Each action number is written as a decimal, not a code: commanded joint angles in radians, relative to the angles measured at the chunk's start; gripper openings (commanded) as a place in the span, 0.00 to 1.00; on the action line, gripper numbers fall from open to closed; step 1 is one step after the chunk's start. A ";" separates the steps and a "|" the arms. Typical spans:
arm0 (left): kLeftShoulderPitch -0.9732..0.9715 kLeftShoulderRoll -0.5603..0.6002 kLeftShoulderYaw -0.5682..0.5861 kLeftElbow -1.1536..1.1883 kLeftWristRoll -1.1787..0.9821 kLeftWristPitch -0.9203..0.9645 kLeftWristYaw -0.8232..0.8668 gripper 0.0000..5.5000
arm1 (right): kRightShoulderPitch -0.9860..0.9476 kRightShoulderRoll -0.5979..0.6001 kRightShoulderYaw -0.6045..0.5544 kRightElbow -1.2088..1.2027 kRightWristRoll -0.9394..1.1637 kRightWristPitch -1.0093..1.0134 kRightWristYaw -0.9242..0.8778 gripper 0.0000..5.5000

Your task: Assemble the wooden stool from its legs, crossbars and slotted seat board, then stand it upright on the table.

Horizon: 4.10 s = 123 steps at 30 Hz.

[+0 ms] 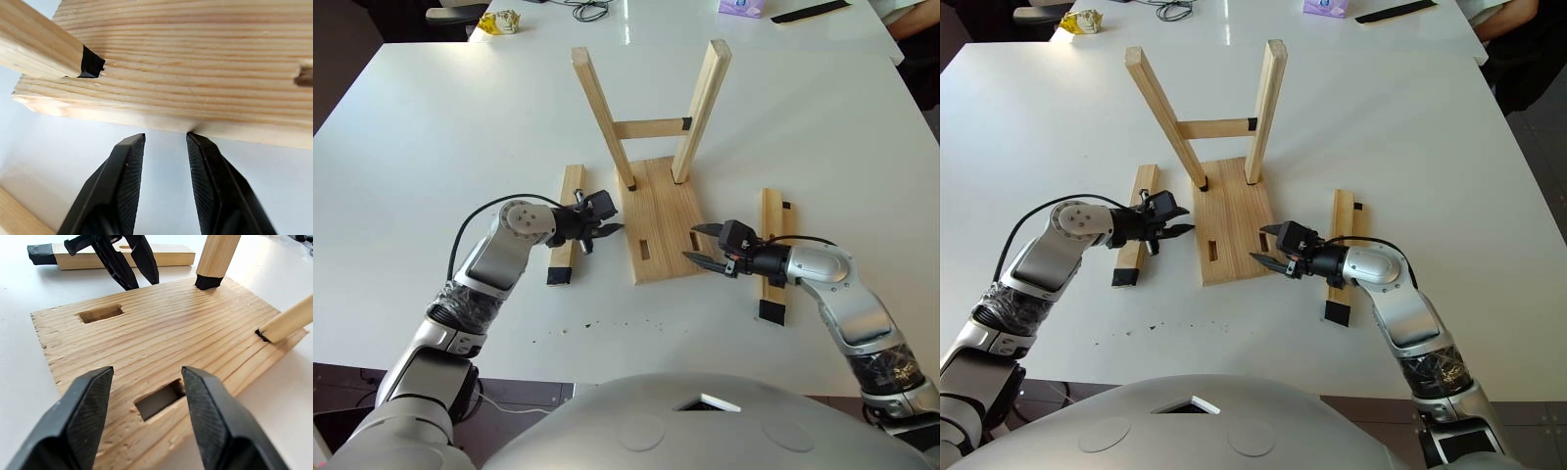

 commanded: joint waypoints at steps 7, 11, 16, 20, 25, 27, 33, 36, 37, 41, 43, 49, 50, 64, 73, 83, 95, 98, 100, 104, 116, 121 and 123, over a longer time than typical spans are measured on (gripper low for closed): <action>-0.097 0.037 0.142 -0.033 -0.074 0.078 -0.016 0.29 | 0.100 -0.050 -0.003 -0.165 0.036 0.247 -0.051 0.47; -0.095 0.049 0.154 -0.041 -0.078 0.084 -0.011 0.29 | 0.094 -0.061 -0.002 -0.227 0.075 0.347 -0.061 0.47; -0.081 0.078 0.189 -0.035 -0.087 0.077 -0.019 0.29 | 0.074 -0.073 -0.001 -0.287 0.133 0.456 -0.061 0.47; -0.096 0.077 0.248 -0.033 -0.158 0.122 -0.036 0.29 | 0.041 -0.064 -0.034 -0.299 0.179 0.505 -0.072 0.47; -0.199 -0.006 0.450 -0.047 -0.382 0.342 0.037 0.29 | -0.027 -0.068 -0.078 -0.262 0.194 0.507 -0.090 0.47; -0.239 -0.031 0.532 -0.063 -0.478 0.414 0.067 0.29 | -0.043 -0.069 -0.091 -0.240 0.197 0.502 -0.098 0.47; -0.362 -0.033 0.674 -0.086 -0.680 0.551 0.129 0.29 | -0.070 -0.073 -0.087 -0.209 0.201 0.485 -0.101 0.47; -0.433 -0.029 0.684 -0.084 -0.734 0.589 0.154 0.34 | -0.085 -0.069 -0.079 -0.192 0.198 0.472 -0.102 0.47; -0.463 -0.035 0.676 -0.074 -0.736 0.580 0.162 0.36 | -0.088 -0.067 -0.078 -0.187 0.198 0.468 -0.103 0.47; -0.565 -0.108 0.561 0.048 -0.629 0.451 0.218 0.46 | -0.099 -0.058 -0.058 -0.157 0.188 0.445 -0.110 0.47; -0.584 -0.147 0.503 0.122 -0.574 0.368 0.220 0.46 | -0.106 -0.051 -0.038 -0.149 0.183 0.438 -0.112 0.47; -0.624 -0.226 0.411 0.308 -0.448 0.183 0.228 0.46 | -0.110 -0.044 0.010 -0.131 0.170 0.417 -0.110 0.47; -0.634 -0.231 0.410 0.327 -0.441 0.170 0.229 0.46 | -0.105 -0.046 0.017 -0.131 0.169 0.415 -0.107 0.47; -0.809 -0.246 0.475 0.380 -0.509 0.207 0.209 0.46 | -0.045 -0.093 0.085 -0.065 0.113 0.348 -0.094 0.47; -0.962 -0.244 0.587 0.451 -0.546 0.141 0.267 0.46 | -0.041 -0.098 0.095 -0.077 0.116 0.342 -0.104 0.47; -0.248 -0.313 0.257 0.172 -0.424 0.138 0.203 0.46 | -0.011 -0.113 0.110 -0.106 0.126 0.350 -0.103 0.47; -0.495 -0.328 0.463 0.117 -0.626 0.277 0.325 0.46 | -0.017 -0.099 0.106 -0.114 0.128 0.353 -0.120 0.47; -0.536 -0.328 0.506 0.077 -0.676 0.311 0.347 0.46 | -0.025 -0.097 0.091 -0.127 0.139 0.353 -0.120 0.47; -0.558 -0.323 0.535 0.040 -0.716 0.339 0.359 0.46 | -0.036 -0.093 0.072 -0.135 0.149 0.354 -0.122 0.47; -0.603 -0.298 0.598 -0.016 -0.793 0.393 0.398 0.46 | -0.062 -0.063 -0.016 -0.170 0.206 0.377 -0.147 0.47; -0.208 0.074 0.856 -0.135 -0.708 0.436 0.424 0.46 | -0.011 -0.049 -0.603 -0.535 0.445 1.012 -0.425 0.47; 0.041 0.079 0.925 -0.206 -0.666 0.391 0.413 0.46 | 0.031 -0.129 -0.594 -0.447 0.342 1.022 -0.494 0.47; 0.067 0.055 0.924 -0.252 -0.679 0.389 0.429 0.46 | 0.053 -0.142 -0.585 -0.386 0.311 1.003 -0.508 0.47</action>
